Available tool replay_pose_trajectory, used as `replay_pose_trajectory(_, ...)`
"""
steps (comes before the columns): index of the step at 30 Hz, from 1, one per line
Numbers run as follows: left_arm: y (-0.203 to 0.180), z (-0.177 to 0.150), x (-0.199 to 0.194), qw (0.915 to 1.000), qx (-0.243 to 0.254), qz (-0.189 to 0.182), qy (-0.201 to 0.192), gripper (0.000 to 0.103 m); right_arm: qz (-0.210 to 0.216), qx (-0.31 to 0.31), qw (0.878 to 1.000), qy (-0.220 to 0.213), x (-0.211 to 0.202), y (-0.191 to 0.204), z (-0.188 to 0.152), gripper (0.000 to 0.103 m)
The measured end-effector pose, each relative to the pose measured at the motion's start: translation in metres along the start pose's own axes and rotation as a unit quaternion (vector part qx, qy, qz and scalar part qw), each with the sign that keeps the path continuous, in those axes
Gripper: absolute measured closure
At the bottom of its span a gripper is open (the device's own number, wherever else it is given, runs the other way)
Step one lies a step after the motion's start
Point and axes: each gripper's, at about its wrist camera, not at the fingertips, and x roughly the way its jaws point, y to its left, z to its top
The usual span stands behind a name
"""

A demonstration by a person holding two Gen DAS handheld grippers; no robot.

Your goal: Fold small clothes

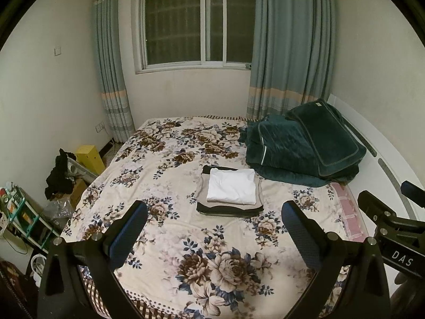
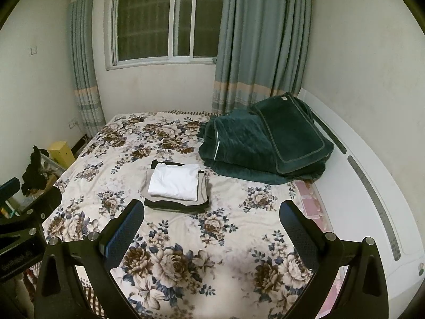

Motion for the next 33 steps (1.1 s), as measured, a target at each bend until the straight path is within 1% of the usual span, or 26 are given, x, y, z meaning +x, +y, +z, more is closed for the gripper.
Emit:
replay_pose_trajectory(11,-0.0065,0.0065,-0.0024,1.0000,-0.002,0.003,-0.005,0.000,0.000,0.002,1.000,0.001,-0.0010,0.0012,-0.0028,0.000)
replay_pose_trajectory(33,-0.0078,0.0077,-0.0031,0.9999,-0.008,0.007,-0.006,0.000,-0.002,0.002,1.000,0.000,-0.0015,0.0030,-0.0056,0.000)
